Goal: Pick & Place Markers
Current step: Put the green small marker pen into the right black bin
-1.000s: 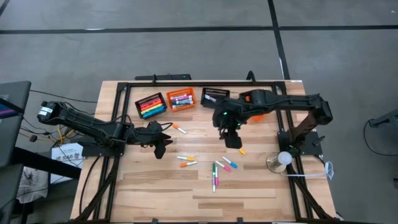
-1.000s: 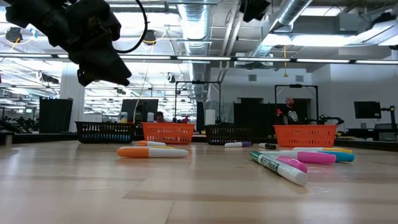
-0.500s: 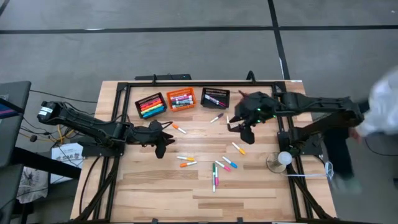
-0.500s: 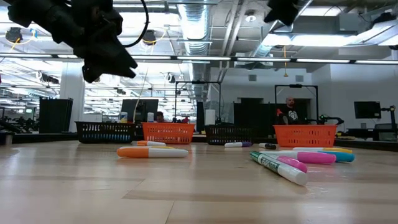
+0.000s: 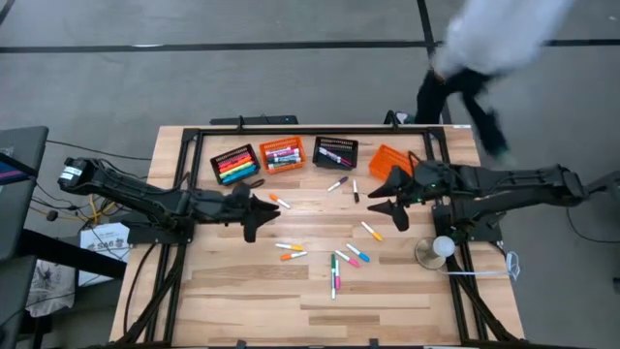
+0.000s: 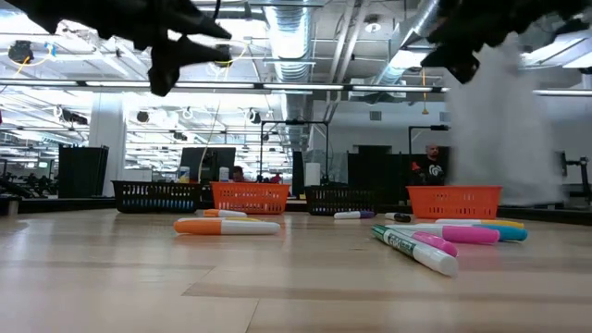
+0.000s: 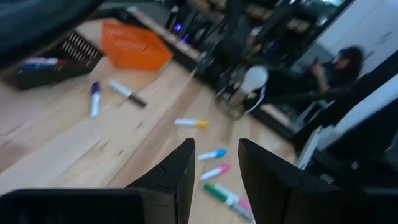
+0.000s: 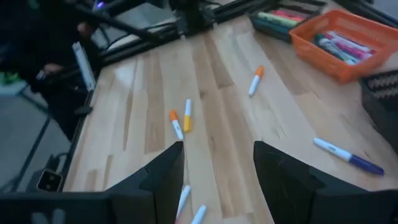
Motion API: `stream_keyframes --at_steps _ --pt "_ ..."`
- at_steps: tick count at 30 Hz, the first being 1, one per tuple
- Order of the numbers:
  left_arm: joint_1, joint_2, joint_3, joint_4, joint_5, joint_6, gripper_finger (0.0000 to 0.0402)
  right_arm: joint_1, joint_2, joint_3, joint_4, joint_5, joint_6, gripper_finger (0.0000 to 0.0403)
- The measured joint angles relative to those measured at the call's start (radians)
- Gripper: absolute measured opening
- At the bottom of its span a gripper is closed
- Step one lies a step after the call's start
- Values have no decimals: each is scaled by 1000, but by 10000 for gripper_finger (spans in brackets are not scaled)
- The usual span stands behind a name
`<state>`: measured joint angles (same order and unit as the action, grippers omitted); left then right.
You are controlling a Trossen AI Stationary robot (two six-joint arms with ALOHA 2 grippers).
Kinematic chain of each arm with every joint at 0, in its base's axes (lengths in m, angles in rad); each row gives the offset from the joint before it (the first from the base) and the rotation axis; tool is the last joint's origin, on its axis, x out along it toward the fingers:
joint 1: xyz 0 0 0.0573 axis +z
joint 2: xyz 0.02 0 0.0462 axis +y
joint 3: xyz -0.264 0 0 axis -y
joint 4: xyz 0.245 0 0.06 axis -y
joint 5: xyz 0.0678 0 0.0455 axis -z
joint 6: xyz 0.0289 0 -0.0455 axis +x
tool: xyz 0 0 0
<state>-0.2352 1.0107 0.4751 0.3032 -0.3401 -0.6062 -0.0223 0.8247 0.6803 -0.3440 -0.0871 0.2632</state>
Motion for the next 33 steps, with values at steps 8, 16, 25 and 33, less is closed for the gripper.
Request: stream_keyframes --at_steps 8,16,25,33 --pt "-29 4 0 87 0 27 121 0 -192 -169 62 107 88 182" --pt "-60 154 102 127 0 27 121 0 -386 -276 73 168 129 181" --pt "-60 350 256 124 23 100 121 0 -543 -350 61 204 228 184" --pt "-95 497 373 124 109 71 121 0 -559 -370 62 228 305 182"
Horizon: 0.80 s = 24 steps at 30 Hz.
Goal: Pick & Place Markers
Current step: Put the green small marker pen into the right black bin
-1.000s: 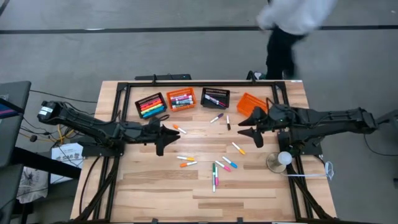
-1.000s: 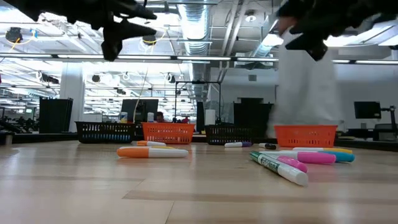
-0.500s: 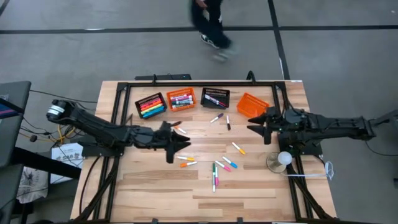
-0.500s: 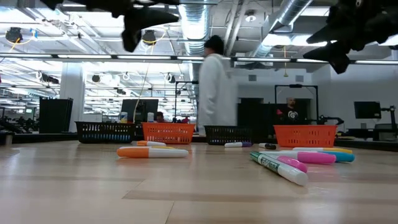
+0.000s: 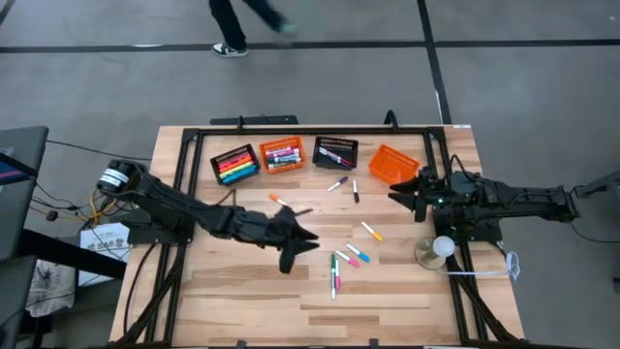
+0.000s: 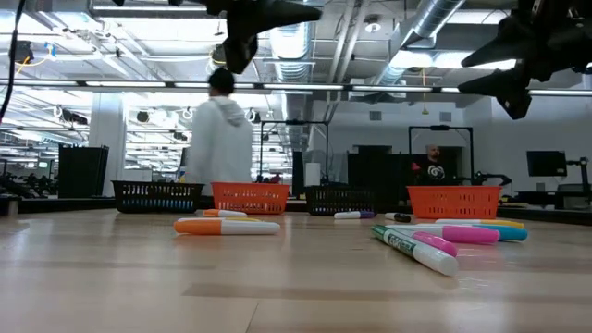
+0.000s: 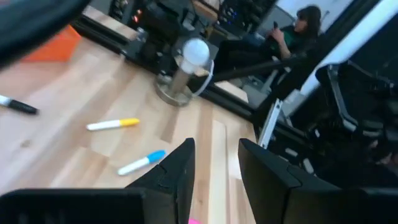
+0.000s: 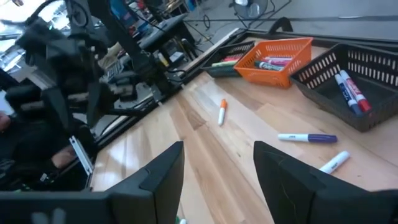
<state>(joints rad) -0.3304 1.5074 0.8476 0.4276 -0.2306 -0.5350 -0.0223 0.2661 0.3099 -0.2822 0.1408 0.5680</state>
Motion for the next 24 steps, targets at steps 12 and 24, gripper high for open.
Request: stream_keyframes --at_steps 12,24 --pt "-74 163 88 -3 -12 -196 121 0 0 0 0 -7 -16 183" --pt "-67 374 298 -2 -90 -331 121 2 0 0 0 -11 -47 184"
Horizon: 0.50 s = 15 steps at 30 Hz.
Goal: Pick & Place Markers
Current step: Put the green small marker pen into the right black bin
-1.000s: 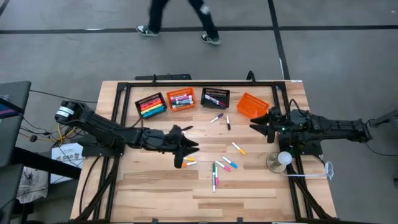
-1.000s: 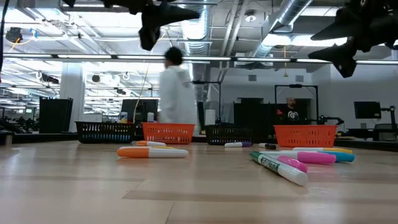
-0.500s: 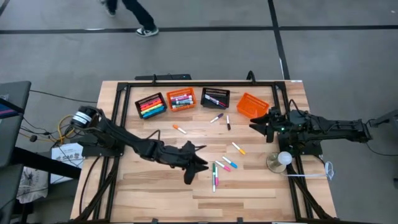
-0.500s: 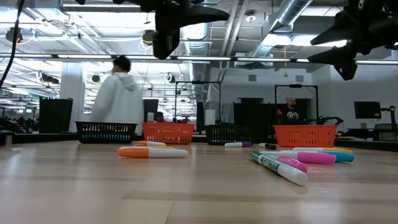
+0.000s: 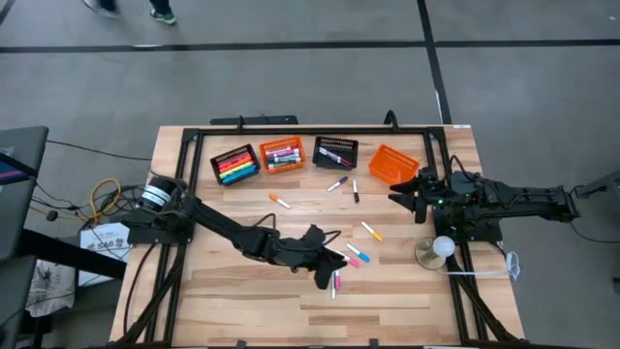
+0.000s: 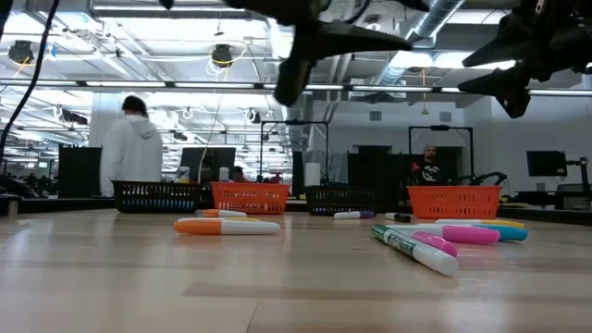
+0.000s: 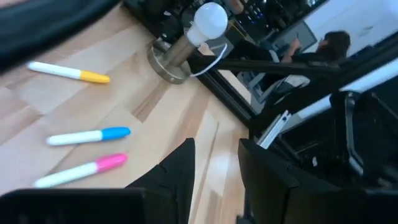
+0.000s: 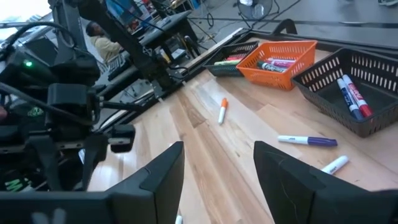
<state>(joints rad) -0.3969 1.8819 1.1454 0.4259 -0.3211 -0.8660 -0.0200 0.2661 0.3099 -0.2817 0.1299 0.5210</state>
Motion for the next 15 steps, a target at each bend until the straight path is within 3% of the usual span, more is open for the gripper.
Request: stream_keyframes --at_steps 6,15 --pt "-1 74 133 -41 -40 -6 105 0 0 0 -1 0 -15 184" --pt "0 74 148 -39 -71 -4 88 0 0 0 -1 0 -35 181"
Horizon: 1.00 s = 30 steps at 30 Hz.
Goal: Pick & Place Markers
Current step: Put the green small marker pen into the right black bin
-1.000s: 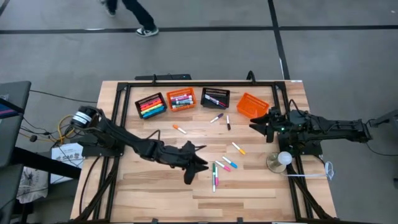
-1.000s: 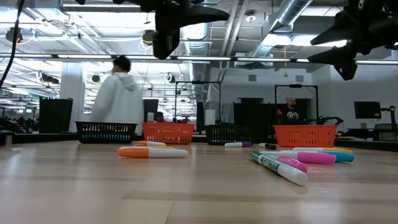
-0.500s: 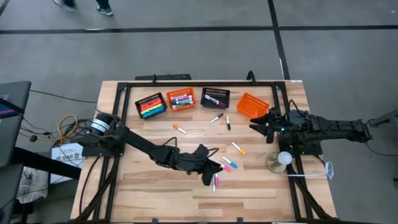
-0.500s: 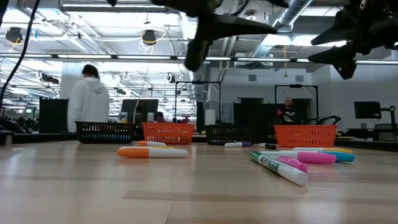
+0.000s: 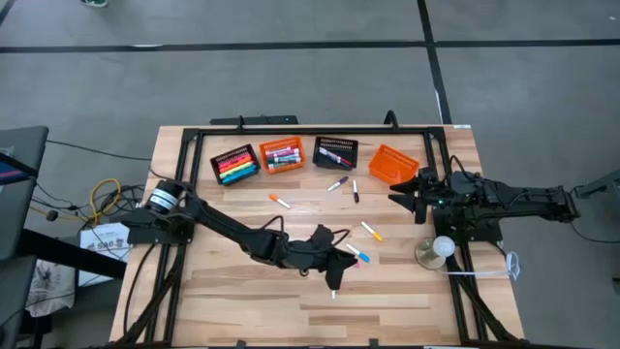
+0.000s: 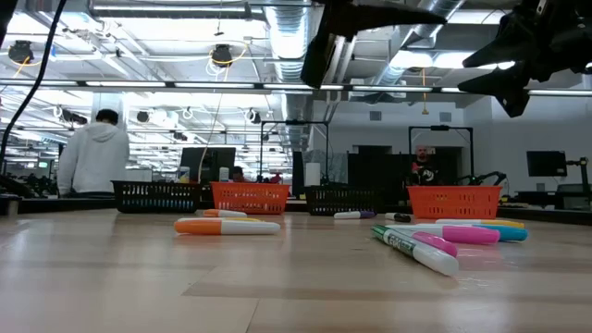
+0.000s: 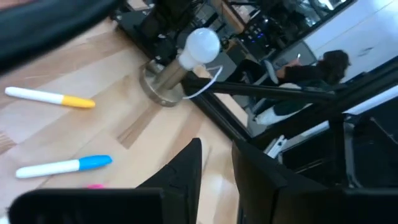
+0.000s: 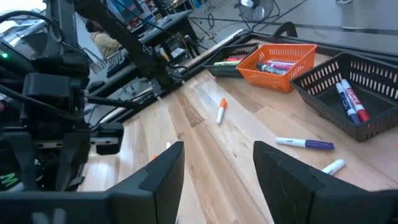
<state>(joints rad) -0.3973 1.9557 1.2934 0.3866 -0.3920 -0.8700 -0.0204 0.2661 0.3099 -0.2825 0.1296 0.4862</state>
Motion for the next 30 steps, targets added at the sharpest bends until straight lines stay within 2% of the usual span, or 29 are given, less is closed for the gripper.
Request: stream_keyframes --at_steps 9,13,17,21,26,30 --pt "11 -10 0 30 -15 -26 88 0 0 0 -1 -3 -12 184" --pt "14 -10 36 -10 -13 -28 88 0 0 0 -1 -3 -18 181" --pt "19 -11 125 -202 55 -33 88 0 0 0 0 -3 -23 181" --pt "32 -12 201 -399 59 -122 88 0 0 0 0 -1 -24 183" --pt "41 -11 208 -499 77 -277 88 0 0 0 -1 1 -24 181" --pt "39 -10 209 -653 117 -387 88 0 0 0 -1 1 -24 180"
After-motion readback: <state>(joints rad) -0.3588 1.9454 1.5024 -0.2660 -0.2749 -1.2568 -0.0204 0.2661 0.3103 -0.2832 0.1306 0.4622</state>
